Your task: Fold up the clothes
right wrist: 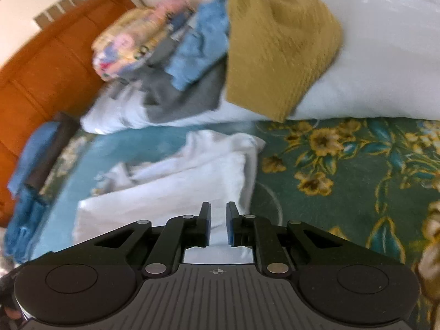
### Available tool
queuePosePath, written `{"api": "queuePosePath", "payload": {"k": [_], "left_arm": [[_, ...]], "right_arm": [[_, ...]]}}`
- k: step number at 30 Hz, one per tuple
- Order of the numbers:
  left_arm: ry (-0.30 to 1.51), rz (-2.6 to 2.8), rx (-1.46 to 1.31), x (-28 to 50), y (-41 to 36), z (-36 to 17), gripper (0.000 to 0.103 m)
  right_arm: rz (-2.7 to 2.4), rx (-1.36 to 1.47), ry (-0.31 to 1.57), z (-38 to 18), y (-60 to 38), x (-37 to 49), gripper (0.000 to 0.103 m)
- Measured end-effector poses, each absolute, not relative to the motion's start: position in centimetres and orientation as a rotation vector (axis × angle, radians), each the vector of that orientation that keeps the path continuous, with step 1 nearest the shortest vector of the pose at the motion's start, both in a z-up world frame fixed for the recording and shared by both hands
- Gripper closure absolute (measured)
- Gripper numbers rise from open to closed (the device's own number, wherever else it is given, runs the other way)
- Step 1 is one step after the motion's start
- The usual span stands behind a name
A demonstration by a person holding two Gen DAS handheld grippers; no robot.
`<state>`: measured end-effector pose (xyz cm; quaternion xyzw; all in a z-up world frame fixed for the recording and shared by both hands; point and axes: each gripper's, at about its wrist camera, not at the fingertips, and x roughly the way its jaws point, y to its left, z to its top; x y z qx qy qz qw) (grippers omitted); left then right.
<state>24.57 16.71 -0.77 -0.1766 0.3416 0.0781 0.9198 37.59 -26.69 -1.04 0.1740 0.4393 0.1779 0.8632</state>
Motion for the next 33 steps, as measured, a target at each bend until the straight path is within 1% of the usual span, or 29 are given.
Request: {"api": "queuePosePath", "payload": {"k": [1, 2, 5, 7, 8, 9, 11, 12, 13, 17, 19, 26, 33], "left_arm": [[0.694, 0.126, -0.368, 23.4, 16.4, -0.3, 0.038], [0.687, 0.097, -0.363, 22.3, 15.8, 0.0, 0.037], [0.665, 0.019, -0.287, 18.9, 13.3, 0.5, 0.037], [0.650, -0.041, -0.225, 16.3, 11.4, 0.8, 0.035], [0.648, -0.071, -0.201, 15.2, 10.6, 0.9, 0.031], [0.649, -0.091, -0.188, 14.1, 9.9, 0.9, 0.031], [0.655, -0.124, -0.177, 12.3, 8.7, 0.8, 0.031], [0.661, -0.142, -0.171, 11.5, 8.2, 0.6, 0.030], [0.665, -0.154, -0.161, 10.7, 7.7, 0.5, 0.030], [0.685, -0.172, -0.135, 7.6, 6.1, 0.1, 0.025], [0.695, -0.184, -0.124, 6.3, 5.6, -0.3, 0.022], [0.722, -0.167, -0.124, 3.0, 5.3, -1.1, 0.022], [0.764, -0.126, -0.192, 1.8, 7.4, -1.5, 0.022]], "right_arm": [[0.384, 0.358, 0.914, -0.6, -26.8, 36.3, 0.087], [0.389, 0.343, 0.911, -0.5, -26.8, 34.8, 0.083], [0.393, 0.309, 0.913, -0.4, -27.0, 30.6, 0.082], [0.396, 0.310, 0.930, -0.9, -27.5, 27.5, 0.082], [0.392, 0.319, 0.940, -1.1, -28.0, 26.0, 0.081], [0.383, 0.324, 0.946, -1.2, -28.5, 24.7, 0.080], [0.361, 0.340, 0.954, -1.3, -29.6, 22.2, 0.077], [0.344, 0.353, 0.957, -1.4, -30.3, 20.9, 0.073], [0.332, 0.357, 0.962, -1.5, -30.8, 19.9, 0.072], [0.290, 0.368, 0.977, -1.8, -32.8, 15.7, 0.067], [0.279, 0.368, 0.980, -2.0, -33.6, 13.8, 0.062], [0.252, 0.438, 1.016, -3.8, -35.5, 9.7, 0.061], [0.268, 0.501, 1.016, -4.1, -36.3, 9.1, 0.061]]}}
